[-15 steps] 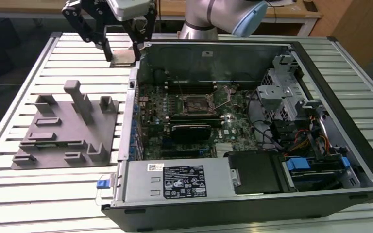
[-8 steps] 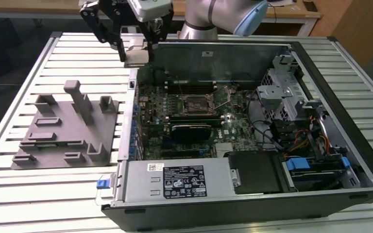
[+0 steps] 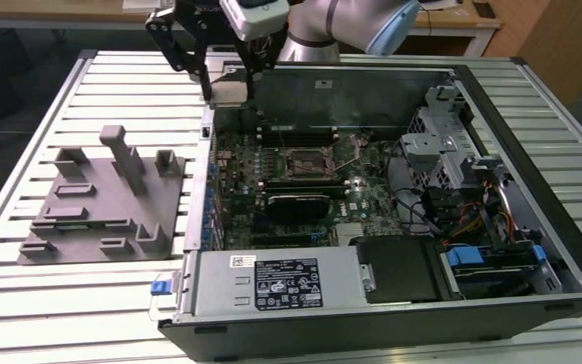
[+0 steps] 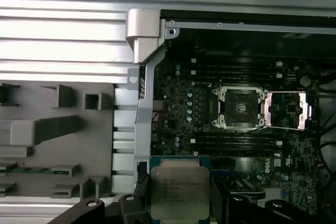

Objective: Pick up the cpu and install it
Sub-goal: 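Pick up the cpu and move it towards the insertion slot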

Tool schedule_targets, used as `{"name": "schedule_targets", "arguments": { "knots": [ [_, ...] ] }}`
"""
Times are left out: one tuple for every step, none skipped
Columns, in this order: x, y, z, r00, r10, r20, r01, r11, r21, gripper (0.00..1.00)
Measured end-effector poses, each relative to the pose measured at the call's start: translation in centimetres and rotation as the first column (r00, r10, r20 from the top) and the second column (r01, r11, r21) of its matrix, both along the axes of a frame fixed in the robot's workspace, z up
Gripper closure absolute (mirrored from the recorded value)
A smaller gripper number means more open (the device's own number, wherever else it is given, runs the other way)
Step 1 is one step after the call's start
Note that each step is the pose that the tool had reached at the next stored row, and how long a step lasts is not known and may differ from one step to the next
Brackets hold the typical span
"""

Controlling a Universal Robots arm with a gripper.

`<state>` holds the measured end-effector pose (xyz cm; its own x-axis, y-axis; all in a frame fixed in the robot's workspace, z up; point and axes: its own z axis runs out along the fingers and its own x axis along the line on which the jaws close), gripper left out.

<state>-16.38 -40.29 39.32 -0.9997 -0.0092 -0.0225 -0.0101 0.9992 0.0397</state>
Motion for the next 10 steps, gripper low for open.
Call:
{"name": "schedule_targets", "arguments": {
  "knots": [
    [0.2,0.0,-0.12,1.0,0.0,-0.0001,0.0,1.0,0.0,0.46],
    [0.4,0.0,-0.24,1.0,0.0,-0.0002,0.0,1.0,0.0001,0.46],
    [0.5,0.0,-0.35,1.0,0.0,-0.0002,0.0,1.0,0.0001,0.46],
    [0.7,0.0,-0.47,1.0,0.0,-0.0003,0.0,1.0,0.0,0.46],
    [0.8,0.0,-0.62,1.0,0.0,-0.0004,0.0,1.0,0.0,0.46],
    [1.0,0.01,-0.77,1.0,0.0,-0.0004,0.0,1.0,0.0001,0.46],
    [1.2,0.02,-0.93,1.0,0.0,-0.0005,0.0,1.0,0.0001,0.46],
    [1.4,0.03,-1.08,1.0,0.0,-0.0008,0.0,1.0,0.0001,0.46],
    [1.6,0.04,-1.24,1.0,0.0,-0.001,0.0,1.0,0.0001,0.46],
    [1.9,0.04,-1.4,1.0,0.0,-0.0013,0.0,1.0,0.0,0.46]
  ]
}}
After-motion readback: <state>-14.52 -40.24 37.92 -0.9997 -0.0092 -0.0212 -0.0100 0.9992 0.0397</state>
